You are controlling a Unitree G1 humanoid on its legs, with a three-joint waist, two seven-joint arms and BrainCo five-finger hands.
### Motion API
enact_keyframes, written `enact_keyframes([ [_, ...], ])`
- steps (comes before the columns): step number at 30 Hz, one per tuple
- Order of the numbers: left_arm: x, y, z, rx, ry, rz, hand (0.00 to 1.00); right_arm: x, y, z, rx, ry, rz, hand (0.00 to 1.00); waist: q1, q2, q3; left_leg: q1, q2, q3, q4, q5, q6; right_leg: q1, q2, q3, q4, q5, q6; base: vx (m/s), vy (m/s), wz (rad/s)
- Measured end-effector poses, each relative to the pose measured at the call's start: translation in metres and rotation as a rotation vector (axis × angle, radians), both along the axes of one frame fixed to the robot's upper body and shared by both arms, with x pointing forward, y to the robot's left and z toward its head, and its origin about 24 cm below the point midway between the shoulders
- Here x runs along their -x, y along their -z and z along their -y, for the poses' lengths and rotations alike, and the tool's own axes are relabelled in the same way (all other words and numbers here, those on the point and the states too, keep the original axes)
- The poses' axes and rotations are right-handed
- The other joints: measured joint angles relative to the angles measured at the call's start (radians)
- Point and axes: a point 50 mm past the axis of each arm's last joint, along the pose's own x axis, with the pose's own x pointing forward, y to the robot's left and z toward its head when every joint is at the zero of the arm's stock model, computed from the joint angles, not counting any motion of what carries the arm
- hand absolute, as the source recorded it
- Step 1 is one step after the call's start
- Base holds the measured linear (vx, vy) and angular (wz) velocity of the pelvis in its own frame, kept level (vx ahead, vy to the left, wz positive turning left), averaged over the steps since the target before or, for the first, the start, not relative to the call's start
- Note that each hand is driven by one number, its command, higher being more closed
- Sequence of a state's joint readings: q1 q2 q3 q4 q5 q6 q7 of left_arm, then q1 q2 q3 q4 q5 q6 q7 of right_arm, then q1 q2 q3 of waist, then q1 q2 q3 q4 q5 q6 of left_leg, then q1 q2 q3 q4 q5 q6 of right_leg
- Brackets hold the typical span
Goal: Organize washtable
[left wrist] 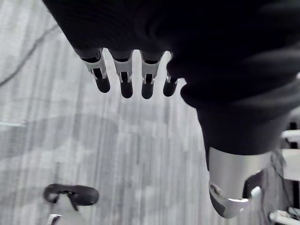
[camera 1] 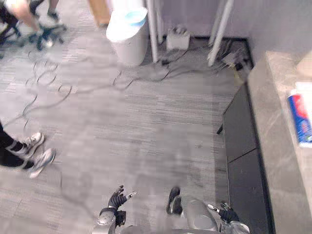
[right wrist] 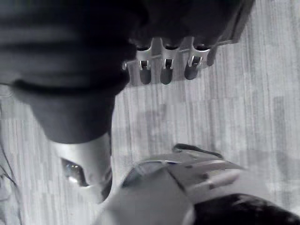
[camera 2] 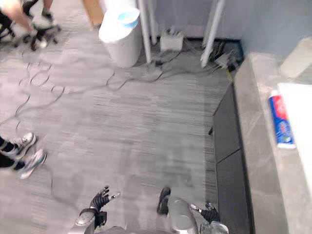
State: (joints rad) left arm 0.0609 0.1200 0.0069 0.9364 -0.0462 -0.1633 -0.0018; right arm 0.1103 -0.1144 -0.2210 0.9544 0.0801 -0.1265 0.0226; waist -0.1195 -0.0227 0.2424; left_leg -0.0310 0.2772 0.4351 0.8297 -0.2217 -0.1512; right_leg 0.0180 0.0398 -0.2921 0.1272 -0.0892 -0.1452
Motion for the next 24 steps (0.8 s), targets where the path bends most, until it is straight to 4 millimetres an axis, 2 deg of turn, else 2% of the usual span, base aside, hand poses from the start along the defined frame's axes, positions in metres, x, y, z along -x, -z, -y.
enact_keyframes([
  [1, 0.0, 0.0, -0.001, -0.001, -0.006, 0.004, 0.0, -0.002, -0.001, 0.001, 0.003, -0.001, 0.007, 0.0, 0.012, 0.007, -0.002, -0.036, -0.004, -0.014, -0.036, -0.008, 0.014, 0.008, 0.011, 0.042, -0.008, -0.002, 0.004, 0.4, 0.052, -2.0],
  [2, 0.001, 0.0, -0.002, -0.001, -0.018, 0.003, 0.0, -0.006, -0.002, 0.003, 0.007, 0.002, 0.012, 0.0, 0.03, 0.006, 0.0, -0.1, -0.032, -0.085, -0.146, -0.012, 0.023, 0.021, 0.026, 0.119, -0.013, -0.01, 0.017, 0.4, 0.121, -1.97],
  [3, 0.004, 0.001, -0.004, 0.0, -0.034, -0.004, 0.0, -0.006, -0.003, 0.004, 0.013, 0.002, 0.013, 0.0, 0.033, 0.005, 0.002, -0.136, -0.07, -0.19, -0.282, -0.009, 0.018, 0.035, 0.03, 0.186, -0.009, -0.022, 0.026, 0.34, 0.135, -1.88],
  [4, 0.006, 0.001, -0.004, 0.002, -0.039, -0.009, 0.0, -0.006, -0.003, 0.006, 0.017, 0.001, 0.013, 0.0, 0.033, 0.004, 0.005, -0.145, -0.087, -0.246, -0.355, -0.003, 0.007, 0.039, 0.03, 0.22, -0.004, -0.03, 0.038, 0.31, 0.191, -1.82],
  [5, 0.01, 0.003, -0.001, 0.012, -0.047, -0.019, 0.0, -0.005, -0.004, 0.01, 0.03, 0.001, 0.01, 0.0, 0.038, 0.006, 0.004, -0.149, -0.113, -0.334, -0.484, 0.013, -0.015, 0.05, 0.033, 0.287, 0.007, -0.051, 0.058, 0.25, 0.178, -1.69],
  [6, 0.01, 0.003, 0.001, 0.02, -0.052, -0.017, 0.0, -0.003, -0.004, 0.011, 0.036, 0.002, 0.006, 0.0, 0.046, 0.014, 0.0, -0.152, -0.118, -0.362, -0.53, 0.023, -0.013, 0.053, 0.035, 0.336, 0.027, -0.073, 0.064, 0.43, 0.336, -2.07],
  [7, 0.011, 0.004, 0.006, 0.033, -0.053, -0.02, 0.0, 0.002, -0.005, 0.016, 0.052, 0.005, 0.007, 0.0, 0.047, 0.034, -0.012, -0.147, -0.119, -0.347, -0.548, 0.036, 0.008, 0.051, 0.042, 0.397, 0.09, -0.125, 0.096, 0.4, 0.331, -1.42],
  [8, 0.011, 0.004, 0.007, 0.036, -0.053, -0.019, 0.0, 0.003, -0.006, 0.018, 0.056, 0.005, 0.007, 0.0, 0.046, 0.04, -0.015, -0.144, -0.119, -0.338, -0.548, 0.043, 0.018, 0.049, 0.044, 0.403, 0.11, -0.139, 0.105, 0.52, 0.455, -1.44],
  [9, 0.011, 0.005, 0.008, 0.037, -0.05, -0.02, 0.0, 0.006, -0.007, 0.019, 0.062, 0.006, 0.011, 0.0, 0.048, 0.052, -0.023, -0.116, -0.111, -0.315, -0.541, 0.142, 0.064, 0.032, 0.043, 0.421, 0.192, -0.195, 0.15, 0.42, 0.41, -1.35],
  [10, 0.012, 0.004, 0.001, 0.018, -0.049, -0.022, 0.0, 0.006, -0.004, 0.01, 0.039, 0.001, 0.007, 0.0, 0.05, 0.015, -0.034, -0.09, -0.127, -0.243, -0.537, 0.122, 0.072, -0.001, 0.002, 0.425, 0.286, -0.232, 0.208, 0.39, 0.393, -1.44],
  [11, 0.011, 0.003, -0.002, 0.009, -0.043, -0.02, 0.0, 0.003, -0.004, 0.004, 0.026, -0.009, 0.015, 0.0, 0.046, 0.001, -0.045, -0.08, -0.14, -0.219, -0.554, 0.113, 0.083, -0.031, -0.018, 0.404, 0.324, -0.232, 0.228, 0.33, 0.37, -1.15],
  [12, 0.005, -0.001, -0.006, -0.008, -0.028, 0.001, 0.0, 0.002, -0.001, -0.009, -0.006, -0.022, 0.013, 0.0, 0.046, -0.019, -0.056, -0.044, -0.162, -0.17, -0.596, 0.105, 0.095, -0.08, -0.066, 0.334, 0.381, -0.224, 0.27, 0.26, 0.288, -0.78],
  [13, 0.002, -0.002, -0.008, -0.015, -0.024, 0.01, 0.0, 0.002, 0.001, -0.017, -0.029, -0.025, 0.011, 0.0, 0.049, -0.023, -0.056, -0.015, -0.171, -0.141, -0.626, 0.106, 0.1, -0.104, -0.097, 0.266, 0.414, -0.209, 0.295, 0.33, 0.347, -0.85],
  [14, -0.001, -0.003, -0.008, -0.019, -0.016, 0.015, 0.0, 0.002, 0.002, -0.021, -0.045, -0.027, 0.009, 0.0, 0.049, -0.007, -0.05, 0.023, -0.176, -0.116, -0.66, 0.102, 0.108, -0.124, -0.127, 0.183, 0.45, -0.205, 0.298, 0.3, 0.289, -0.88],
  [15, -0.002, -0.003, -0.007, -0.021, -0.001, 0.014, 0.0, -0.002, 0.0, -0.017, -0.034, -0.031, 0.017, 0.0, 0.048, 0.002, -0.045, 0.078, -0.175, -0.079, -0.699, 0.095, 0.119, -0.125, -0.161, 0.066, 0.478, -0.226, 0.261, 0.29, 0.3, -1.01],
  [16, -0.002, -0.004, -0.01, -0.033, 0.005, 0.015, 0.0, -0.01, -0.002, -0.016, -0.025, -0.041, 0.031, 0.0, 0.048, 0.024, -0.035, 0.122, -0.165, -0.036, -0.727, 0.095, 0.119, -0.135, -0.187, -0.048, 0.49, -0.25, 0.217, 0.24, 0.236, -0.94],
  [17, -0.004, -0.005, -0.013, -0.04, 0.006, 0.018, 0.0, -0.015, -0.003, -0.016, -0.024, -0.048, 0.041, 0.0, 0.047, 0.031, -0.032, 0.137, -0.157, -0.013, -0.735, 0.095, 0.119, -0.144, -0.199, -0.111, 0.491, -0.258, 0.203, 0.18, 0.162, -1.04],
  [19, -0.01, -0.009, -0.02, -0.061, 0.011, 0.034, 0.0, -0.033, -0.008, -0.023, -0.022, -0.099, 0.078, 0.0, 0.048, 0.051, -0.022, 0.173, -0.118, 0.073, -0.75, 0.095, 0.118, -0.206, -0.216, -0.337, 0.457, -0.257, 0.169, 0.18, 0.087, -1.08],
  [20, -0.012, -0.009, -0.02, -0.062, 0.013, 0.038, 0.0, -0.036, -0.009, -0.025, -0.022, -0.108, 0.086, 0.0, 0.049, 0.053, -0.021, 0.177, -0.11, 0.095, -0.75, 0.095, 0.117, -0.224, -0.21, -0.381, 0.422, -0.243, 0.146, 0.29, 0.045, -1.1],
  [21, -0.013, -0.01, -0.019, -0.06, 0.015, 0.04, 0.0, -0.039, -0.01, -0.025, -0.018, -0.116, 0.095, 0.0, 0.049, 0.053, -0.021, 0.193, -0.105, 0.139, -0.75, 0.093, 0.107, -0.249, -0.172, -0.436, 0.288, -0.184, 0.098, 0.35, 0.008, -1.05],
  [22, -0.011, -0.009, -0.02, -0.062, 0.015, 0.033, 0.0, -0.036, -0.01, -0.023, -0.011, -0.114, 0.088, 0.0, 0.048, 0.032, -0.028, 0.227, -0.128, 0.18, -0.75, 0.079, 0.071, -0.247, -0.149, -0.423, 0.143, -0.034, 0.049, 0.39, -0.006, -0.94],
  [23, -0.008, -0.008, -0.021, -0.061, 0.013, 0.024, 0.0, -0.031, -0.009, -0.019, 0.0, -0.112, 0.075, 0.0, 0.045, 0.017, -0.034, 0.253, -0.146, 0.192, -0.745, 0.062, 0.044, -0.243, -0.154, -0.413, 0.111, 0.023, -0.009, 0.34, 0.023, -0.93],
  [24, -0.009, -0.004, -0.004, -0.02, 0.015, 0.016, 0.0, -0.029, -0.009, -0.008, 0.03, -0.111, 0.056, 0.0, 0.047, 0.074, -0.031, 0.277, -0.113, 0.217, -0.722, 0.041, 0.008, -0.226, -0.117, -0.396, 0.134, 0.015, -0.004, 0.27, 0.002, -0.61],
])
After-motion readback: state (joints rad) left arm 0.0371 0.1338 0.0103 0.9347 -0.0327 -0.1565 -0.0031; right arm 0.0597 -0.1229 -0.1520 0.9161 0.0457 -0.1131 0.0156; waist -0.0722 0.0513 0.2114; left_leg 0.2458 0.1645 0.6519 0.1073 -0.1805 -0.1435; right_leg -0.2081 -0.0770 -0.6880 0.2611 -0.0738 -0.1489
